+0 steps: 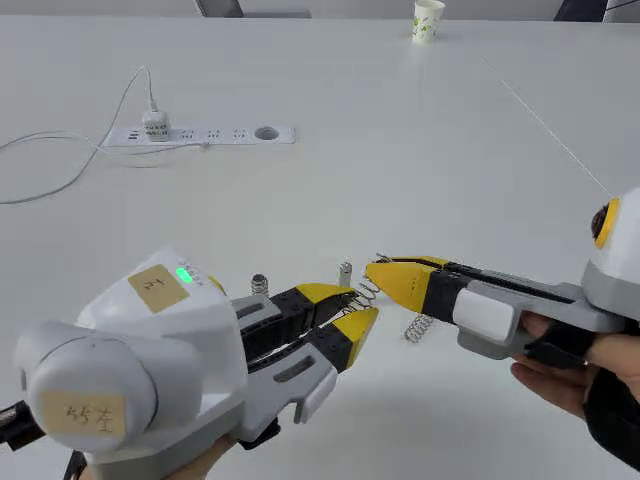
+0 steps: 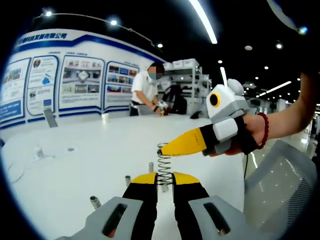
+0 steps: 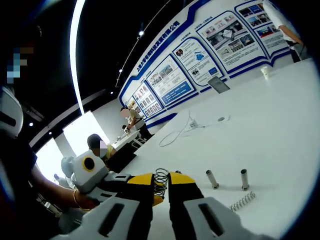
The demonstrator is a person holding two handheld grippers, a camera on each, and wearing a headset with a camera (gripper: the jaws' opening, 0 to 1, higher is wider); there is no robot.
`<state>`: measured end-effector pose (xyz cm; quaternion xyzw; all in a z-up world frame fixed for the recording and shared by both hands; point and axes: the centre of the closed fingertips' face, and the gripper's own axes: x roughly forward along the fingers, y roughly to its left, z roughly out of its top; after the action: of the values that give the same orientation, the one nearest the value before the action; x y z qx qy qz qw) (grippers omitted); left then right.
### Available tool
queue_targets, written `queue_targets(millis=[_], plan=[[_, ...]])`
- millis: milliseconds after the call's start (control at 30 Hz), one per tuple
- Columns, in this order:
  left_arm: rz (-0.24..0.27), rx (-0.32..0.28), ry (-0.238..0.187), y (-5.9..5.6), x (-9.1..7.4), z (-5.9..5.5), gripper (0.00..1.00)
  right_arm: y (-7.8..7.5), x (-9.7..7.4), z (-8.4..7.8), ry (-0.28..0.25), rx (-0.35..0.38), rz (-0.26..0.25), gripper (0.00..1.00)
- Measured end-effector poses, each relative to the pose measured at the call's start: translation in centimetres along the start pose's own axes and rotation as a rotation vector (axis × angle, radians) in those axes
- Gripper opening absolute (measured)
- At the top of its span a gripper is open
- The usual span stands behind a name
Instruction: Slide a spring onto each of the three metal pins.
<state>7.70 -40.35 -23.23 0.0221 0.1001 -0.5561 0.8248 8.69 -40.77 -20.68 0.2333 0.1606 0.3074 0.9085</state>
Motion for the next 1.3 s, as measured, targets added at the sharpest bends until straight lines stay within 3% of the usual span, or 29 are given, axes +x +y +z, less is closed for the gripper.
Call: queue_targets(millis=[300,633,800,1100,1300], plan=[[0.006,-0.003,0.046,0.2,-0.2,-1.0,0.13,-0.2,0.3,0.3,-0.01,-0.019,-0.006,0.11],[0.091,-0.012,0.132,1.8,-1.0,-3.0,0.32,-1.1,1.1,0.5,0.013,-0.124,-0.045,0.11],[0.128,-0.019,0.15,2.5,-1.5,-3.5,0.4,-1.8,1.7,0.6,0.028,-0.181,-0.063,0.11],[0.166,0.004,0.162,3.4,-2.1,-4.0,0.4,-3.1,2.6,0.9,0.04,-0.216,-0.093,0.11],[0.186,0.007,0.171,3.9,-2.3,-4.4,0.47,-4.3,3.3,1.3,0.045,-0.245,-0.126,0.11]])
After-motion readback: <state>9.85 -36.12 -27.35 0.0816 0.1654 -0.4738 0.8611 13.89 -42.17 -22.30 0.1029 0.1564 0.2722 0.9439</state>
